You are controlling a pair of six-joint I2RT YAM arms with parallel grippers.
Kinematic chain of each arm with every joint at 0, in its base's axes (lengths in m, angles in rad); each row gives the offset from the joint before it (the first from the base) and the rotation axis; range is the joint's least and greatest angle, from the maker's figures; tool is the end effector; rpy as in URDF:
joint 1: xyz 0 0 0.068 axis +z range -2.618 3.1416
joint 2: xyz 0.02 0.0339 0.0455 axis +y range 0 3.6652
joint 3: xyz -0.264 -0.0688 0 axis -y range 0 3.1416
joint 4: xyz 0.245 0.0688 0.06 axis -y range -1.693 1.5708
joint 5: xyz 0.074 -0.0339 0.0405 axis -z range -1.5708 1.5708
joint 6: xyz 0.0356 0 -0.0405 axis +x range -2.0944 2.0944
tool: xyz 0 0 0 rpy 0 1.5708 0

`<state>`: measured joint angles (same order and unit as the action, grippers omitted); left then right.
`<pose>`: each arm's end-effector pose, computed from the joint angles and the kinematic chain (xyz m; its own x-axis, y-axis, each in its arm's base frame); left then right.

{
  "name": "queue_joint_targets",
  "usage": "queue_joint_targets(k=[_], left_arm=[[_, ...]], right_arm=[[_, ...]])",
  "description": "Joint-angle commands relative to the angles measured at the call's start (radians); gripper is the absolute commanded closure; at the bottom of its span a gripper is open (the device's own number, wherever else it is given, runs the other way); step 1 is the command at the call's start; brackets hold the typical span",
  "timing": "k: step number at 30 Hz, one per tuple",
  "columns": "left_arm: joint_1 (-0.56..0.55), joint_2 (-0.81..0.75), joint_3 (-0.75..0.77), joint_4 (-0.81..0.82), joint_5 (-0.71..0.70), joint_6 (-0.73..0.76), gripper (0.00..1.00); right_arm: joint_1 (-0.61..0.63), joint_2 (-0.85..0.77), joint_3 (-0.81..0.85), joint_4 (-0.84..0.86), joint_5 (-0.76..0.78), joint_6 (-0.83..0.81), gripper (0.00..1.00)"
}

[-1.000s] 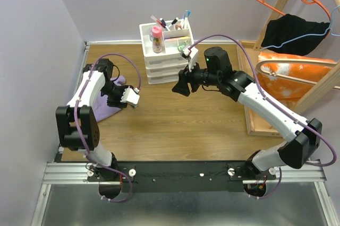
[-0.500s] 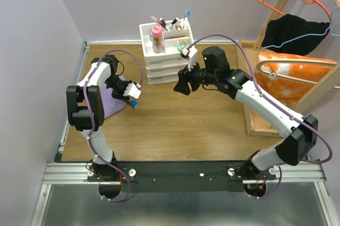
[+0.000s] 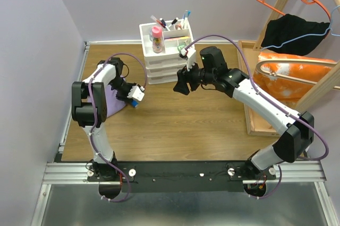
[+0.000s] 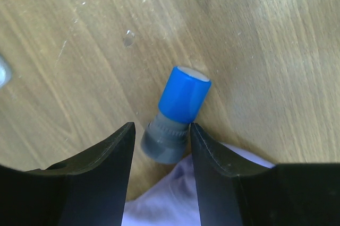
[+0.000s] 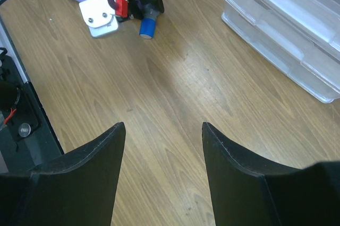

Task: Sort the stationery into containers
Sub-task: Pick up the stationery from the center of the board.

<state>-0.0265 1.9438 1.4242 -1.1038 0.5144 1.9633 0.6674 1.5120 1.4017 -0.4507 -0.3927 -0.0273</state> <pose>0.3526 -0.0269 0.1849 0.3793 0.7946 -0.4741 0.9234 -0.3576 0.1394 0.2626 0.2243 0.3528 -0.3952 -0.3435 -0.8520 -0.8374 0.5159 0.1804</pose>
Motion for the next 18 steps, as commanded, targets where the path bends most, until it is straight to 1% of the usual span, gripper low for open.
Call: queue_joint_targets(k=[1,6,8,9,11,12,13,17,18], left_arm=[[-0.010,0.033,-0.015,0.027,0.016,0.003,0.45],[-0.018,0.047,-0.030,0.022,-0.019,0.006,0.46],[-0.018,0.050,-0.036,0.019,-0.034,-0.003,0.47],[-0.018,0.050,-0.034,0.009,-0.037,-0.009,0.53],[-0.018,0.046,-0.022,-0.008,-0.034,-0.030,0.59],[-0.015,0.029,-0.019,-0.027,-0.016,-0.058,0.63],[-0.015,0.015,-0.012,-0.037,-0.002,-0.067,0.64],[-0.015,-0.092,-0.002,-0.123,0.094,-0.127,0.67],[-0.015,-0.148,0.002,-0.161,0.158,-0.147,0.68]], right_arm=[[-0.006,0.013,0.028,0.004,0.012,-0.006,0.33],[-0.006,0.007,0.026,-0.003,0.020,-0.013,0.33],[-0.006,0.002,0.025,-0.005,0.023,-0.019,0.33],[-0.006,0.001,0.023,-0.006,0.026,-0.019,0.33],[-0.006,-0.006,0.025,-0.011,0.031,-0.025,0.33],[-0.006,-0.009,0.026,-0.014,0.034,-0.025,0.33],[-0.006,-0.012,0.029,-0.016,0.035,-0.026,0.33],[-0.022,-0.045,0.036,-0.023,0.032,-0.002,0.33],[-0.037,-0.055,0.042,-0.029,0.020,0.009,0.33]])
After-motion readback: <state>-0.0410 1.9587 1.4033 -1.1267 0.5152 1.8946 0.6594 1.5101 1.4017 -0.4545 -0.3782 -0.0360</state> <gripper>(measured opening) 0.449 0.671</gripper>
